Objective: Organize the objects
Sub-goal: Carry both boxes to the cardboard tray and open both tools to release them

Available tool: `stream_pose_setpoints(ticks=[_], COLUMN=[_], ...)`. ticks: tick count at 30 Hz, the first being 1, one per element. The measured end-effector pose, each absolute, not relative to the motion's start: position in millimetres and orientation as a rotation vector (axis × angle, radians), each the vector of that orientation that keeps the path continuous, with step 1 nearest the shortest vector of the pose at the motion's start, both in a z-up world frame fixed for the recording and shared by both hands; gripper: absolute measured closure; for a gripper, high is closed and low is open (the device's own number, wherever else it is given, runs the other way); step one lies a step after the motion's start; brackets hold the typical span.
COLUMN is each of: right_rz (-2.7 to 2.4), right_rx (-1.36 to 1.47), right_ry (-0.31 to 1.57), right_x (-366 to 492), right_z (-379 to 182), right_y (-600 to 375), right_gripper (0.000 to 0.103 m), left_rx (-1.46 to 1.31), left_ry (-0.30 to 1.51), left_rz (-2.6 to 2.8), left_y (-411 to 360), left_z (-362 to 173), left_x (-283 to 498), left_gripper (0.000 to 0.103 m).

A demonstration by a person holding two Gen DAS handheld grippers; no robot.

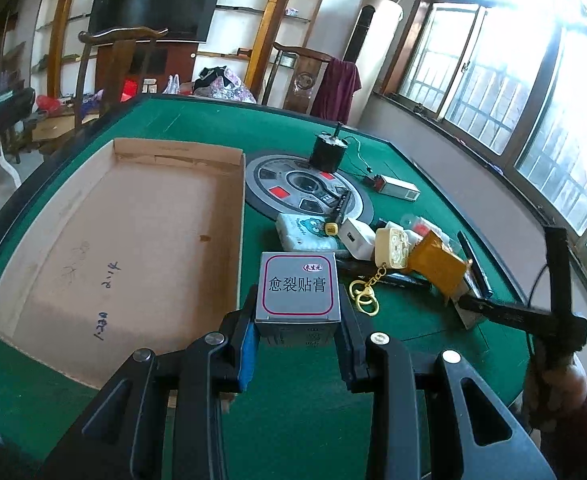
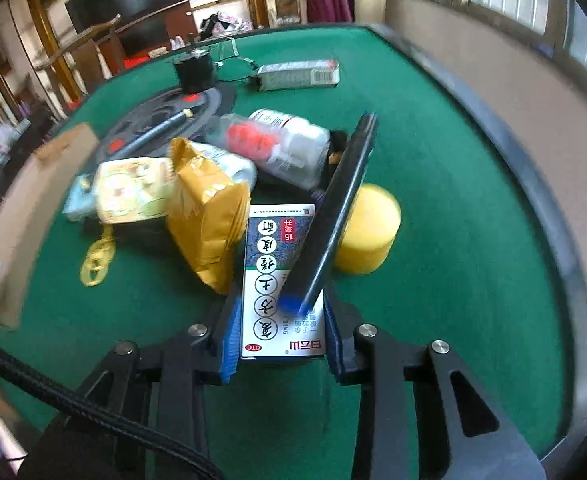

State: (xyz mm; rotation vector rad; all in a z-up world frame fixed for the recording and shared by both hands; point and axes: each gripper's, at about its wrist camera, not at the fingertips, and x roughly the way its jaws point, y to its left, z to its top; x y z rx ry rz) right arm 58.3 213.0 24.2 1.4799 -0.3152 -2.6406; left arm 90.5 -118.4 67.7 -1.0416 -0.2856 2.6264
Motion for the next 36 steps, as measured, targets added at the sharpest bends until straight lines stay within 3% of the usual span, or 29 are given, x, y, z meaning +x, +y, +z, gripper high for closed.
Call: stream_pose_setpoints(ticks=[6,12,21,27,32,36], right_rz=[-2.317,-2.128,-2.035,-2.194,-2.396,-2.505], right_rx=[1.372,1.163,0.859,0.758,0.72,0.777], right_ry=[-0.675,-0.789,-0.69,-0.542,-0.428,-0.366], right_x=[78,75,66,72,70,44], right_z=[41,95,257,374,446,448], right_y=[213,182,130,113,89,58], right_gripper=[0.071,0.071,0.071,0.071,0.071,0.071], left_rx=[-1.01,-0.851,-0.52,-0.378,-0.328,-0.331], left_ry=[-0.397,-0.449,-0.498,-0.374,-0.255,-0.136], left_rz=[2.574,2.541,2.451,2.598,2.802,2.947], left_y=[-141,-165,-194,-200,-210,-211], left_z=[91,165,346,448,494,492], left_x=[92,105,121,135,135,106], left_gripper=[0.075,0.075,0.074,0.074,0.074,0.074])
